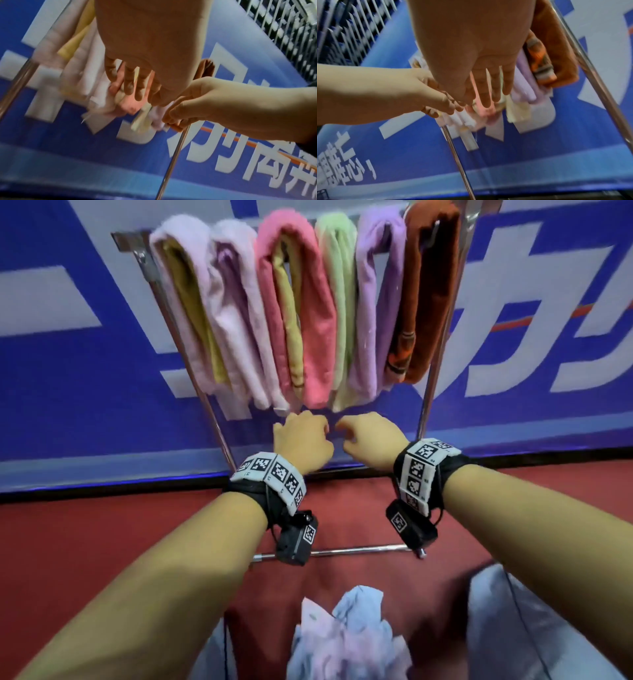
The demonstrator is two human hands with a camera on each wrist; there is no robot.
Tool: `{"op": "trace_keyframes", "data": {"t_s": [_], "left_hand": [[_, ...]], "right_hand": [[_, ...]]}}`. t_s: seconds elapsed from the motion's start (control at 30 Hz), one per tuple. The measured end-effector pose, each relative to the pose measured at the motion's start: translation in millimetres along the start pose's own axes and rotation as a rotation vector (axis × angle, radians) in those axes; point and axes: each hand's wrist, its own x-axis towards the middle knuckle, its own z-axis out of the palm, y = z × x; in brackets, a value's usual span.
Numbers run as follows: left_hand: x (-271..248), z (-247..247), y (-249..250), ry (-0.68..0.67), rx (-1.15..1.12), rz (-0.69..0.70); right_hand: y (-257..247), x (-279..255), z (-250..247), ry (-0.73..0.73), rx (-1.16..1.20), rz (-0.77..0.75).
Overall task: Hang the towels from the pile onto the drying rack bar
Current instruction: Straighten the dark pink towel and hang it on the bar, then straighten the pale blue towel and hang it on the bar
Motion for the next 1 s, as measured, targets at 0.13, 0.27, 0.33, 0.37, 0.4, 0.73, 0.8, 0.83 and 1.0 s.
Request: {"op": "trace_keyframes", "data": {"t_s": [0.13, 0.27, 0.33, 0.37, 0.4, 0.73, 0.8, 0.83, 1.0], "left_hand": [[-24.4, 95.7, -20.7, -0.165, -0.063, -0.086], [-44.2, 181.0, -45.7, -0.334, -0.104, -0.171], [-51.4, 220.2, -58.3, -0.407, -0.123, -0.217], [-54.8, 239.2, -64.4, -0.443, -0.133, -0.236], [-58.1, 258.9, -70.7, -0.478, -0.148, -0.255], [-90.9, 417.8, -108.2, -0.795, -0.311, -0.415], [-94.8, 441.9, -106.1, -0.839, -0.334, -0.449], [-96.8, 454.6, -104.9, -0.853, -0.350, -0.466], [-106.7, 512.1, -101.4, -0.901, -0.397, -0.472]], "right_hand": [[34.9, -22.6, 91.5, -0.164, 0.037, 0.125], [63.7, -39.5, 179.8, -0.362, 0.087, 0.238], [77.0, -45.7, 217.4, -0.436, 0.102, 0.284], [83.6, -48.5, 235.3, -0.473, 0.104, 0.303], [91.2, -50.9, 253.7, -0.509, 0.109, 0.318], [162.9, -113.8, 414.0, -0.820, 0.160, 0.586], [173.0, -125.4, 436.9, -0.858, 0.157, 0.646], [177.5, -130.5, 447.5, -0.875, 0.155, 0.669], [197.6, -147.7, 490.7, -0.887, 0.195, 0.822]]}}
